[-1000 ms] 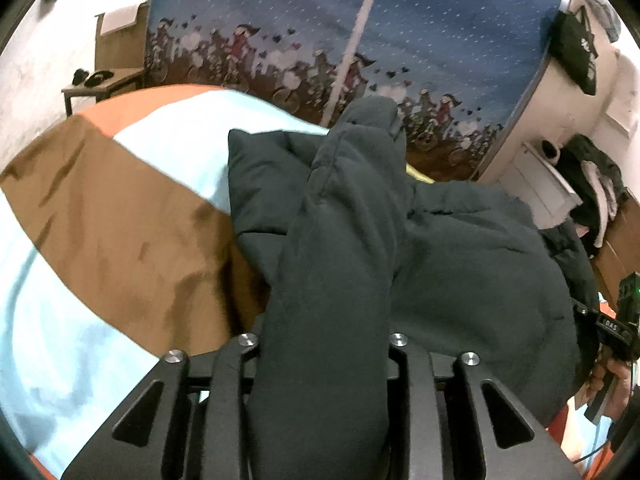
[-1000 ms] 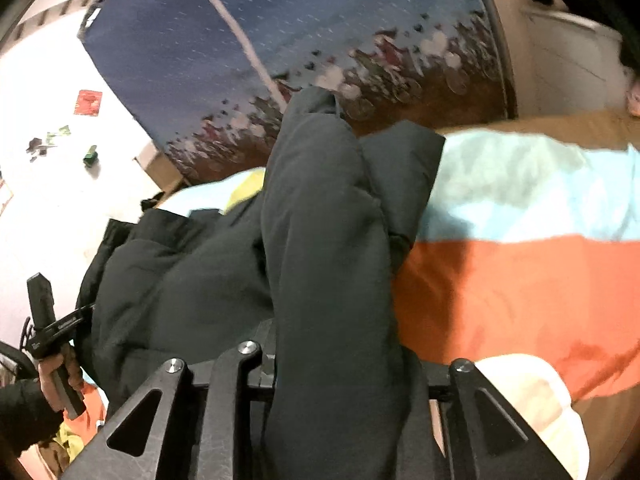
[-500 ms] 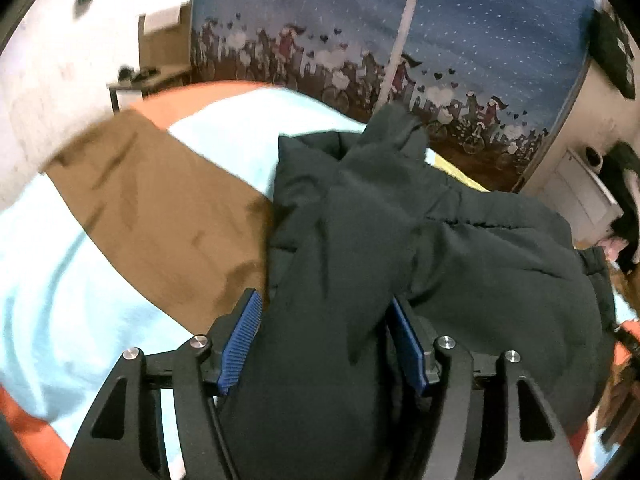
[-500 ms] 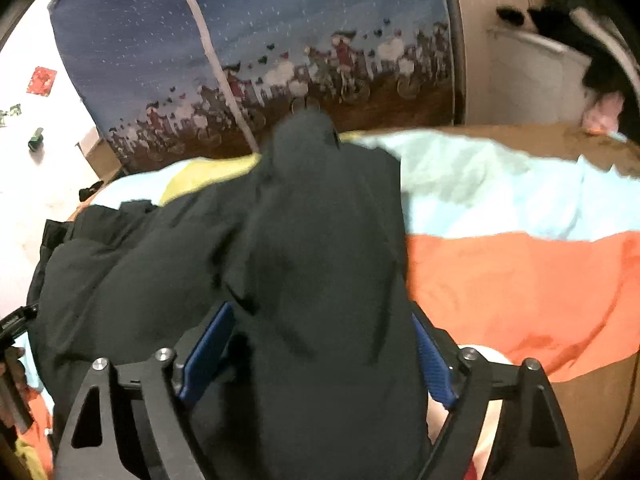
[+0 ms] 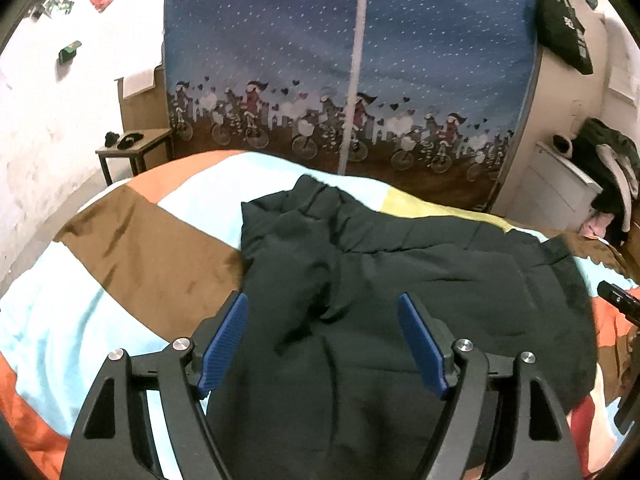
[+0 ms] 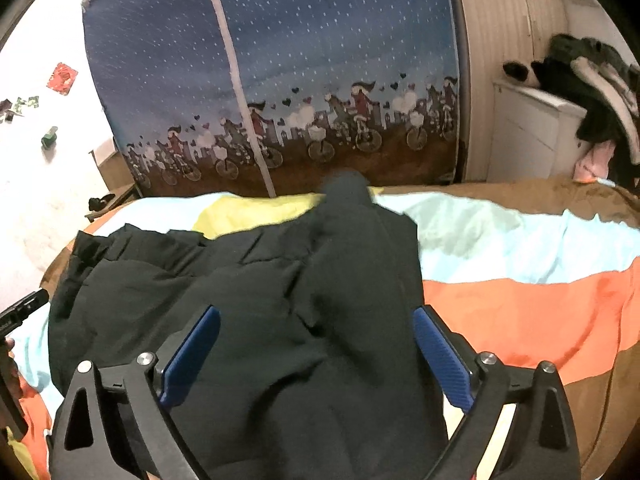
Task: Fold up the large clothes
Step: 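Open both grippers and pull them back from the folded black jacket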
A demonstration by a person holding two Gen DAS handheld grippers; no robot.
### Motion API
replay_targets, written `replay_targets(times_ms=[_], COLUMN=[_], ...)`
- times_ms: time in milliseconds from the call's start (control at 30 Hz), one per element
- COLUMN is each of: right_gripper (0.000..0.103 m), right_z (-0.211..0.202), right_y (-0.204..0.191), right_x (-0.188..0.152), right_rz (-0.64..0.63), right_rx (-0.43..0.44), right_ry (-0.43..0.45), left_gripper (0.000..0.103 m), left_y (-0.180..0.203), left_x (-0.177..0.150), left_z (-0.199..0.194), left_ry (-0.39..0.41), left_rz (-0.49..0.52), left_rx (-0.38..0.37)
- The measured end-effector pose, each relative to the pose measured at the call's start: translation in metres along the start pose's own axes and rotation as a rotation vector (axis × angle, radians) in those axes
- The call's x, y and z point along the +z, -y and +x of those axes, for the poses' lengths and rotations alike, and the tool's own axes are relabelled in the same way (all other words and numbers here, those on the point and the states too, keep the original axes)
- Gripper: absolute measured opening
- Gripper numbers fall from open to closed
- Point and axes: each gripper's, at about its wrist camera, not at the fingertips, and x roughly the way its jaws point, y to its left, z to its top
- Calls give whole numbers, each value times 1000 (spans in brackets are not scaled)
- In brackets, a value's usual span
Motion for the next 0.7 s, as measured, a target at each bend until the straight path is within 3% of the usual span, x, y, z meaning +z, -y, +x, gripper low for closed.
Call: replay_targets(times_ms=[200, 267, 333, 700], right_gripper=[101, 101, 102, 103], right_z=[-21, -27, -34, -65], right_y=[-16, -21, -29, -69], right_x=[3, 4, 5, 4], right_rz=[-37, -43, -53, -101], right_rx=[14, 20, 28, 111], right_ry=[47, 63, 81, 154], left_gripper=[74, 80, 93, 95], left_y=[15, 20, 24, 45], left_x=[7, 8, 9, 13], left_z=[-24, -31, -39, -70], left_ry=[52, 63, 81, 138], left_rz=[36, 42, 39, 77], left_rx=[-23, -33, -52, -106])
